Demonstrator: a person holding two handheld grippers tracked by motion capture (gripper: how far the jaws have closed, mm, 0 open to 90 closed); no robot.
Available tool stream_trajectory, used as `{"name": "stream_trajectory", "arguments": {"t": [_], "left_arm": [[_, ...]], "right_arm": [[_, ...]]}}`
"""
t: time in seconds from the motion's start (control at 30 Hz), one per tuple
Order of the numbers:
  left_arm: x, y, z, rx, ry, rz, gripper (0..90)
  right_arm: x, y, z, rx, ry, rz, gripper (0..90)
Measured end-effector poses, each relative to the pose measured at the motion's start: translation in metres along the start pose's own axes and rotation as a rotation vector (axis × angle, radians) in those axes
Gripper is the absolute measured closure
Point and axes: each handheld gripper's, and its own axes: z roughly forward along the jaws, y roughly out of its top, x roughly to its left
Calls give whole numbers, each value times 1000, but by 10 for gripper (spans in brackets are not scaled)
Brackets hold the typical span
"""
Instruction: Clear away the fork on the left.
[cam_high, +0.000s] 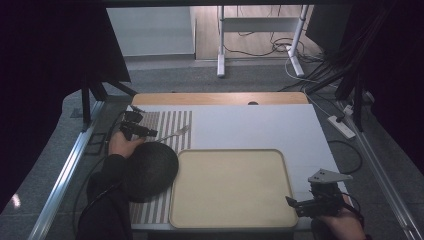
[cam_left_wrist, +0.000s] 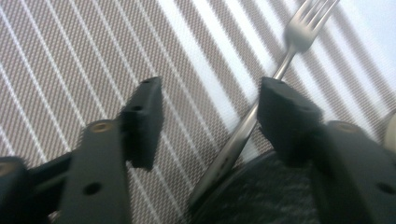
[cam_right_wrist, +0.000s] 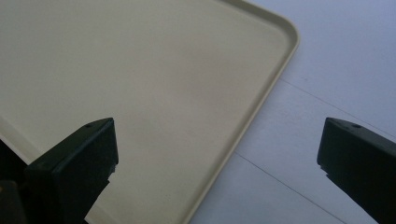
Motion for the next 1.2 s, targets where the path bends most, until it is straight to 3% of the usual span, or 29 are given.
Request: {"name": "stream_trajectory", "arguments": {"t": [0.03, 0.13, 0.2, 0.23, 0.3, 0.4, 0.5, 0.73, 0.77, 0.8, 0.83, 0.93, 0.97, 1.0, 1.07, 1.1, 1.2], "left_arm": [[-1, 1, 1, -3, 0, 7, 325], [-8, 7, 6, -5, -11, 40, 169], [-10, 8, 8, -2, -12, 50, 132], [-12, 10, 9, 7, -18, 69, 46], [-17, 13, 12, 9, -14, 102, 0], [-24, 18, 16, 19, -23, 123, 0], [-32, 22, 28, 74, -5, 158, 0], [-32, 21, 42, 132, 18, 172, 0], [-32, 20, 45, 152, 33, 188, 0], [-32, 20, 45, 152, 33, 188, 24], [-35, 18, 46, 167, 76, 230, 57], [-37, 19, 44, 164, 75, 246, 98], [-37, 20, 42, 154, 68, 261, 165], [-38, 21, 40, 147, 60, 276, 311], [-39, 22, 41, 146, 63, 279, 331], [-39, 22, 40, 129, 58, 288, 442], [-39, 23, 40, 117, 47, 295, 608]], "right_arm": [[0, 0, 0, 1, 0, 0, 0], [0, 0, 0, 3, 0, -2, 0], [0, 0, 0, 3, 0, -2, 0], [0, 0, 0, 3, 0, -1, 0], [0, 0, 0, 3, 1, -1, 0], [0, 0, 0, 4, 1, -1, 0], [0, 0, 0, 3, 1, -1, 0], [0, 0, 0, 3, 2, 0, 0], [0, 0, 0, 3, 2, 0, 0], [0, 0, 0, 3, 2, 0, 0], [0, 0, 0, 3, 2, 0, 0], [0, 0, 0, 5, 4, -2, 0], [0, 0, 0, 5, 4, -3, 0], [0, 0, 0, 5, 3, -5, 0], [0, 0, 0, 6, 3, -5, 0], [0, 0, 0, 7, 3, -5, 0], [0, 0, 1, 6, 3, -2, 0]]}}
